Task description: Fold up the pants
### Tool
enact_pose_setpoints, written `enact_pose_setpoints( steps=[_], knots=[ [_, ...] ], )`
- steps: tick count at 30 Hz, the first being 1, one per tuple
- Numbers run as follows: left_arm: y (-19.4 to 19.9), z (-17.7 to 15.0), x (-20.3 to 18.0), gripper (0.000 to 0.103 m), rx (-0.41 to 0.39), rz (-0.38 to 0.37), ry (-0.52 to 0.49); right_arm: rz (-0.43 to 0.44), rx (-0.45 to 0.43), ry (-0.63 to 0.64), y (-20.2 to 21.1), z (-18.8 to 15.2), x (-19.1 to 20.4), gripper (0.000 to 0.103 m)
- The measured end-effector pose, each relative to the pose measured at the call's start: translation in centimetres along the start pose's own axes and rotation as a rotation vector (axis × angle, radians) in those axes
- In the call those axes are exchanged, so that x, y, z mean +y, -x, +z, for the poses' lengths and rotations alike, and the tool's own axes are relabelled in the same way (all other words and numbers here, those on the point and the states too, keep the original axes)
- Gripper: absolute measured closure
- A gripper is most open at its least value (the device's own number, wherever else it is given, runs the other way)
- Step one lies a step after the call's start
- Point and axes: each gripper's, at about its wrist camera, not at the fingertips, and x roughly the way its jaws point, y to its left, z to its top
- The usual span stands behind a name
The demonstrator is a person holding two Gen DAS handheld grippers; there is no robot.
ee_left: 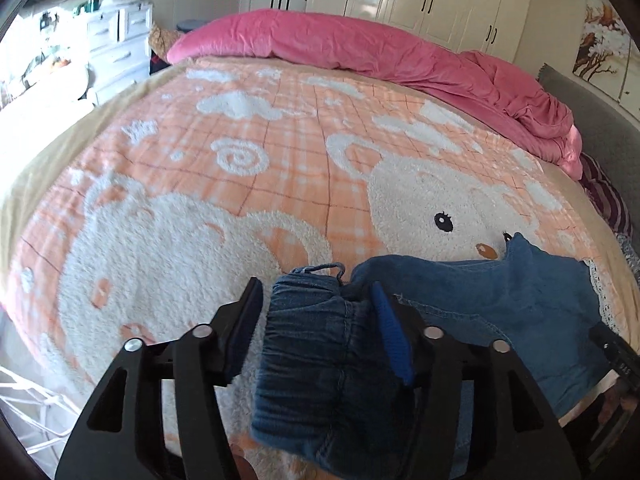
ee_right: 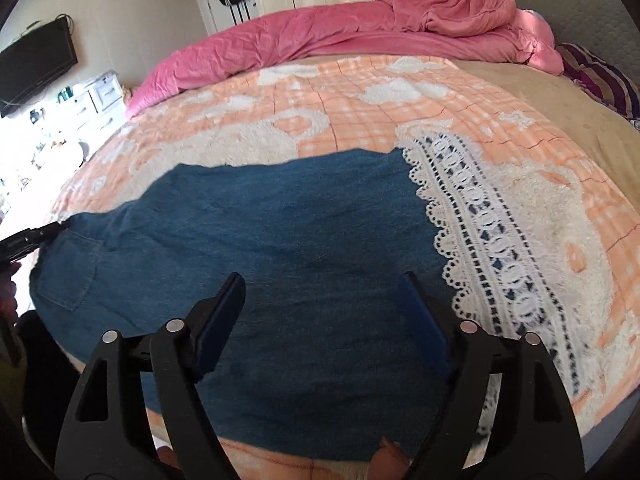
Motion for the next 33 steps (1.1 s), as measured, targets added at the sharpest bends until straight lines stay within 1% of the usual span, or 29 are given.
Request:
enact_pose_setpoints(
  steps=[3, 5, 9, 11, 14, 15, 18, 19, 20, 22, 24, 26, 29, 32, 33],
  knots=[
    [1.8, 0.2, -0.5, 0.042, -0.031, 0.005, -0.015, 0.005, -0.047, 0.014, 2.0, 0.1, 0.5, 0.029],
    [3.0, 0.3, -1.1, 0.037, -0.050, 0.001, -0.030, 0.002, -0.066, 0.031, 2.9, 0.2, 0.9, 0.025],
    [4.9, 0.5, -3.0, 0.032, -0.070, -0.034, -0.067, 0.008, -0.070, 0.046, 3.9, 0.0, 1.4, 0.022],
    [5.3, 0.5, -4.1, 0.031, -0.063, -0.072, -0.078, 0.014, -0.065, 0.040, 4.1, -0.3, 1.4, 0.022],
    [5.0, 0.1, -6.2, 0.029, -0.028, -0.142, -0.110, 0.037, -0.051, 0.027, 4.0, -0.8, 1.3, 0.022],
    [4.7, -0.1, -7.1, 0.029, -0.015, -0.161, -0.126, 0.040, -0.044, 0.025, 3.9, -0.9, 1.3, 0.022],
    [3.2, -0.9, -10.2, 0.029, 0.049, -0.251, -0.175, 0.040, -0.016, 0.022, 3.4, -1.3, 1.3, 0.022],
    [2.3, -1.3, -11.8, 0.029, 0.078, -0.294, -0.205, 0.031, -0.001, 0.019, 3.1, -1.4, 1.2, 0.021],
    [1.8, -1.7, -12.6, 0.029, 0.089, -0.313, -0.223, 0.028, 0.019, 0.012, 2.7, -1.5, 1.1, 0.021],
    [0.3, -2.2, -15.1, 0.029, 0.119, -0.326, -0.280, 0.023, 0.051, -0.008, 2.0, -2.0, 0.7, 0.021],
    [-1.7, -2.5, -17.0, 0.029, 0.169, -0.355, -0.306, 0.023, 0.079, -0.024, 1.3, -2.4, 0.4, 0.021],
    [-3.8, -2.4, -18.3, 0.029, 0.211, -0.368, -0.313, 0.020, 0.081, -0.021, 1.0, -2.7, 0.4, 0.020],
    [-6.5, -1.8, -19.7, 0.029, 0.250, -0.358, -0.303, 0.012, 0.078, -0.006, 0.7, -2.9, 0.7, 0.016],
    [-8.6, -0.5, -20.3, 0.028, 0.239, -0.368, -0.268, -0.007, 0.070, 0.026, 0.4, -3.2, 1.2, 0.013],
    [-9.3, 0.0, -20.4, 0.025, 0.234, -0.372, -0.254, -0.014, 0.066, 0.038, 0.3, -3.3, 1.4, 0.012]
  ],
)
